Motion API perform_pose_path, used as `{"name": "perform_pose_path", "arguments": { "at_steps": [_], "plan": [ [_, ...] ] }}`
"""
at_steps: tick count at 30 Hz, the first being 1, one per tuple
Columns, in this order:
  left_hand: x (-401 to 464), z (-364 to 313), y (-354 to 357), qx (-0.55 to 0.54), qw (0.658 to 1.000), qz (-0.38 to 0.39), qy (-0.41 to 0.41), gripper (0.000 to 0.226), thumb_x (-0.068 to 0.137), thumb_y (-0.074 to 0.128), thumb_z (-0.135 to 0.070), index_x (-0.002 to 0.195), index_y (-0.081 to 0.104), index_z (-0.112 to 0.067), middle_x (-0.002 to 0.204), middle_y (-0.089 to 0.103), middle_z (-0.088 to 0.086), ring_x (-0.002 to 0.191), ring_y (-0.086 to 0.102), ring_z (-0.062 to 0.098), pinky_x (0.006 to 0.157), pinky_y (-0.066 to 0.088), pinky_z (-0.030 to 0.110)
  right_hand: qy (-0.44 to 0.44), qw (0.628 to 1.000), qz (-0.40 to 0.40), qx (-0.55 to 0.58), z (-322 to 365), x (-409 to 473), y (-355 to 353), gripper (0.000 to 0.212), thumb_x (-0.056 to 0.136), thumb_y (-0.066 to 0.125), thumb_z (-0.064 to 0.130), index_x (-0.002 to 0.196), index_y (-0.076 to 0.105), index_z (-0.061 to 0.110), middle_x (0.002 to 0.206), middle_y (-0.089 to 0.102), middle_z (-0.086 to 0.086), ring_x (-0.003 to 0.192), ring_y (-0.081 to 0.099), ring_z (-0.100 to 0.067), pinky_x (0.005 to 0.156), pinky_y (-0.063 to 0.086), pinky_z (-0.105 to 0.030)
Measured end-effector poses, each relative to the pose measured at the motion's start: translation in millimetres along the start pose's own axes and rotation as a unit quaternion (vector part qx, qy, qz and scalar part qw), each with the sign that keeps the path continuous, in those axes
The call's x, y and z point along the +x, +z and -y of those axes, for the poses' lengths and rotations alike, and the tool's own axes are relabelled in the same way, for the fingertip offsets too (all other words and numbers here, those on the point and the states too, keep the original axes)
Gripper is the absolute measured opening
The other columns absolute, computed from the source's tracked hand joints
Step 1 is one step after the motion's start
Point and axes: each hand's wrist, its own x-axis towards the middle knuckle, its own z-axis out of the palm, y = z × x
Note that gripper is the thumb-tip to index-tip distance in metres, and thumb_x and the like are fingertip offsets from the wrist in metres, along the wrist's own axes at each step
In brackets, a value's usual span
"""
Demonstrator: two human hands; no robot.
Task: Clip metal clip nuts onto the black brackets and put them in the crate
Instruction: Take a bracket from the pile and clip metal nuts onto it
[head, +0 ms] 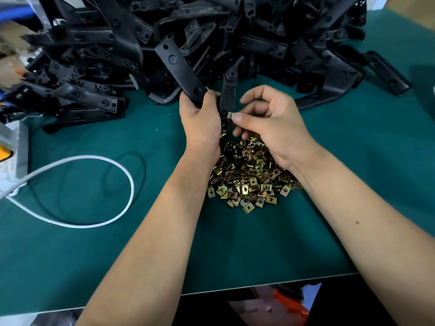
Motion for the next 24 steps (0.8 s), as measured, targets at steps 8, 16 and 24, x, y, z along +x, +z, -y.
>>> {"name": "perform_pose_path", "arguments": {
  "at_steps": [8, 16, 24],
  "plan": [
    [-4.6, 1.1, 4.5, 0.048, 0.998, 0.009, 0.035, 0.007, 0.098, 0.055, -0.015, 0.095, 0.050, -0.020, 0.089, 0.060, -0.002, 0.079, 0.057, 0.010, 0.074, 0.051, 0.029, -0.032, 0.999, 0.001, -0.030, 0.2, 0.1, -1.1, 0.028, 0.087, 0.075, -0.004, 0.105, 0.057, 0.005, 0.076, 0.070, -0.009, 0.064, 0.071, -0.021, 0.064, 0.055, -0.027],
    [-16.6, -3.0, 13.0, 0.045, 0.996, -0.041, 0.065, 0.045, 0.107, 0.049, -0.022, 0.146, 0.037, -0.005, 0.144, 0.053, 0.007, 0.132, 0.051, 0.019, 0.117, 0.038, 0.036, -0.086, 0.995, -0.018, -0.055, -3.1, -0.1, 2.2, 0.034, 0.087, 0.077, 0.001, 0.114, 0.058, 0.004, 0.076, 0.068, -0.001, 0.070, 0.058, -0.005, 0.073, 0.046, -0.017],
    [-13.6, -8.3, 10.1, 0.028, 0.992, -0.085, 0.086, 0.009, 0.107, 0.050, -0.021, 0.103, 0.044, -0.015, 0.107, 0.058, 0.001, 0.094, 0.055, 0.007, 0.090, 0.048, 0.024, -0.089, 0.995, -0.034, -0.034, -3.2, 0.6, 10.4, 0.028, 0.088, 0.077, 0.004, 0.110, 0.060, 0.006, 0.074, 0.070, 0.007, 0.071, 0.058, -0.001, 0.072, 0.045, -0.015]
  ]
}}
